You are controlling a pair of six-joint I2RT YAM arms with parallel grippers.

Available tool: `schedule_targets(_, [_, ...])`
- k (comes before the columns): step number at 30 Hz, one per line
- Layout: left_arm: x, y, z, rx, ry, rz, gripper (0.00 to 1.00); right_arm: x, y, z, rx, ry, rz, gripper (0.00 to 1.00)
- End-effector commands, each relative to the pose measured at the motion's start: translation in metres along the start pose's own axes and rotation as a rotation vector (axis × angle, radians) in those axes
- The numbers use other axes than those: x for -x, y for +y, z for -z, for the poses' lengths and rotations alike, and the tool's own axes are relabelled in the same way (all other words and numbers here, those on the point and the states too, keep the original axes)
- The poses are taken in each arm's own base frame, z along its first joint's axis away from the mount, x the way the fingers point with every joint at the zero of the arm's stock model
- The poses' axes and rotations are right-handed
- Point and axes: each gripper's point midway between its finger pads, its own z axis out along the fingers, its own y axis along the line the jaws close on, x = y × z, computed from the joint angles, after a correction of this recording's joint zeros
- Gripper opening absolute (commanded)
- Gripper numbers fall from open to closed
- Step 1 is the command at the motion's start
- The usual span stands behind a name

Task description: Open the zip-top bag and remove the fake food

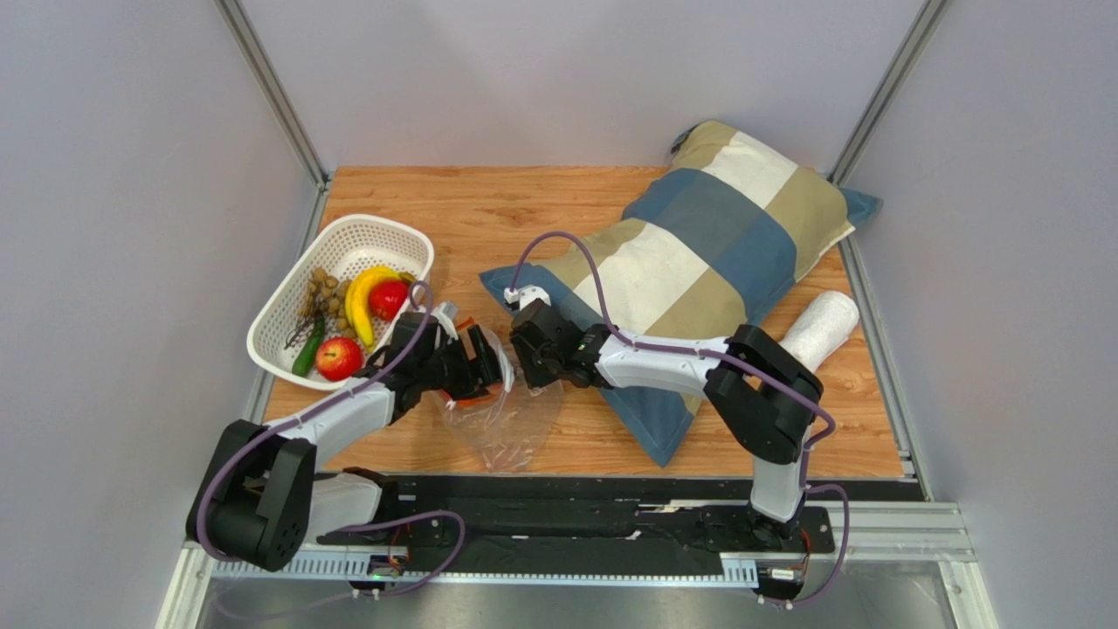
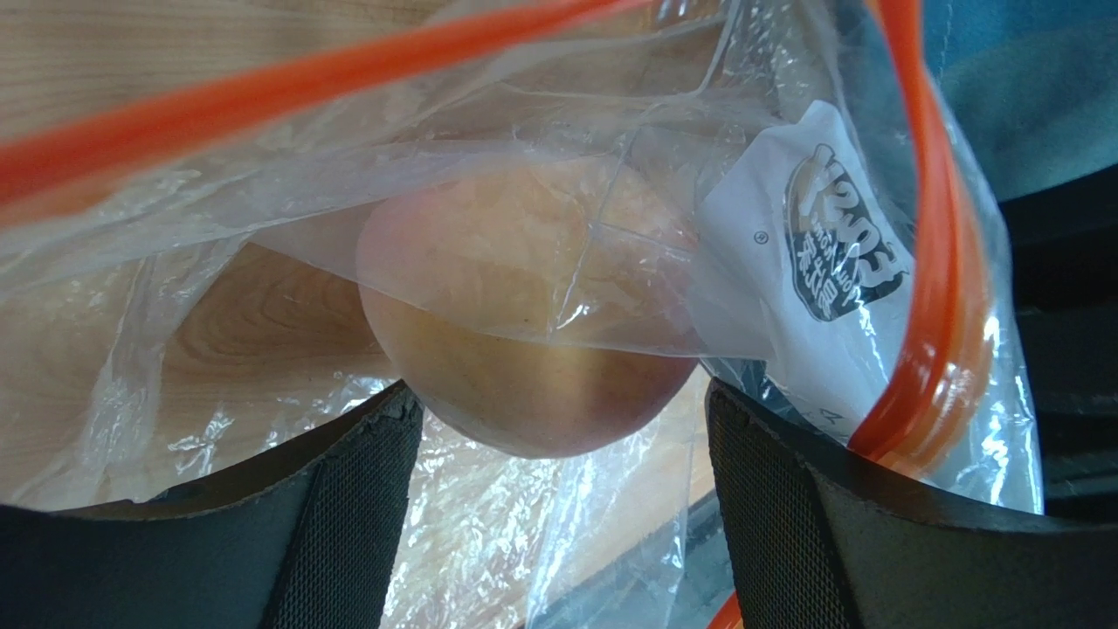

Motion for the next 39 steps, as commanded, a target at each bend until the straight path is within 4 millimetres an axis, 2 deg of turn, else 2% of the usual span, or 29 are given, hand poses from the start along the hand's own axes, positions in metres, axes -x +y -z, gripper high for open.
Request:
schedule_targets(1, [0.025, -0.012, -0.004, -0.016, -0.072, -0.066, 0.83, 0.017, 0.021, 0.004, 0.099, -0.057, -0.047, 0.23])
schedule_targets(4, [0.033, -0.005, -0.012, 0.025, -0.084, -0.086, 0.82, 0.013, 0.021, 0.000, 0.125, -0.038, -0.066, 0.22])
schedule_targets(6, [0.035, -0.002, -0.015, 0.037, -0.087, -0.092, 0.76, 0.009, 0.019, -0.002, 0.121, -0.031, -0.068, 0.21])
schedule_targets(9, [0.036, 0.001, -0.013, 0.056, -0.099, -0.096, 0.61, 0.005, 0.011, -0.005, 0.097, -0.027, -0.082, 0.19])
schedule_targets(12, [0.038, -0.002, 0.001, 0.076, -0.118, -0.104, 0.44, -0.002, -0.003, -0.010, 0.062, -0.017, -0.115, 0.16])
schedule_targets(13, [0.037, -0.003, 0.006, 0.087, -0.120, -0.103, 0.28, -0.005, -0.010, -0.012, 0.048, -0.010, -0.125, 0.15])
schedule_targets(15, [0.032, -0.006, 0.021, 0.100, -0.112, -0.102, 0.15, -0.010, -0.016, -0.017, 0.029, 0.002, -0.133, 0.14])
schedule_targets(16, [0.031, -0.006, 0.028, 0.113, -0.115, -0.100, 0.03, -0.010, -0.019, -0.019, 0.021, 0.003, -0.138, 0.14])
schedule_targets(17, [0.029, -0.006, 0.035, 0.122, -0.117, -0.103, 0.01, -0.009, -0.020, -0.021, 0.019, 0.002, -0.143, 0.14])
schedule_targets(18, [0.025, -0.007, 0.047, 0.130, -0.124, -0.103, 0.00, -0.013, -0.022, -0.024, 0.011, 0.014, -0.146, 0.13])
schedule_targets(21, [0.022, -0.008, 0.068, 0.137, -0.176, -0.097, 0.00, -0.014, -0.023, -0.025, 0.021, 0.017, -0.161, 0.12])
schedule_targets(24, [0.024, -0.008, 0.067, 0.114, -0.217, -0.084, 0.35, -0.008, -0.016, -0.010, 0.052, 0.005, -0.179, 0.12])
schedule_targets(25, [0.023, -0.010, 0.065, 0.101, -0.209, -0.085, 0.48, 0.002, -0.011, 0.002, 0.069, -0.020, -0.177, 0.12])
schedule_targets(26, [0.023, -0.010, 0.062, 0.095, -0.203, -0.089, 0.50, 0.007, -0.010, 0.008, 0.069, -0.031, -0.176, 0.13])
schedule_targets(30, [0.035, -0.013, 0.046, 0.092, -0.185, -0.129, 0.52, 0.043, -0.007, 0.029, 0.049, -0.092, -0.134, 0.15])
schedule_targets(31, [0.036, -0.008, 0.041, 0.119, -0.172, -0.129, 0.52, 0.050, -0.007, 0.031, 0.037, -0.101, -0.119, 0.15])
schedule_targets(33, [0.042, -0.008, 0.036, 0.122, -0.186, -0.139, 0.52, 0.054, -0.012, 0.023, -0.001, -0.086, -0.076, 0.15])
schedule_targets(34, [0.047, -0.009, 0.036, 0.126, -0.200, -0.143, 0.53, 0.067, -0.008, 0.022, 0.007, -0.107, -0.067, 0.15])
schedule_targets(36, [0.050, -0.010, 0.035, 0.124, -0.204, -0.149, 0.52, 0.066, -0.009, 0.008, -0.009, -0.090, -0.033, 0.15])
schedule_targets(37, [0.051, -0.011, 0.035, 0.126, -0.205, -0.149, 0.47, 0.079, -0.005, 0.007, -0.002, -0.114, -0.026, 0.15])
schedule_targets(39, [0.047, -0.009, 0.037, 0.140, -0.188, -0.133, 0.40, 0.077, -0.008, -0.004, -0.030, -0.090, -0.002, 0.15])
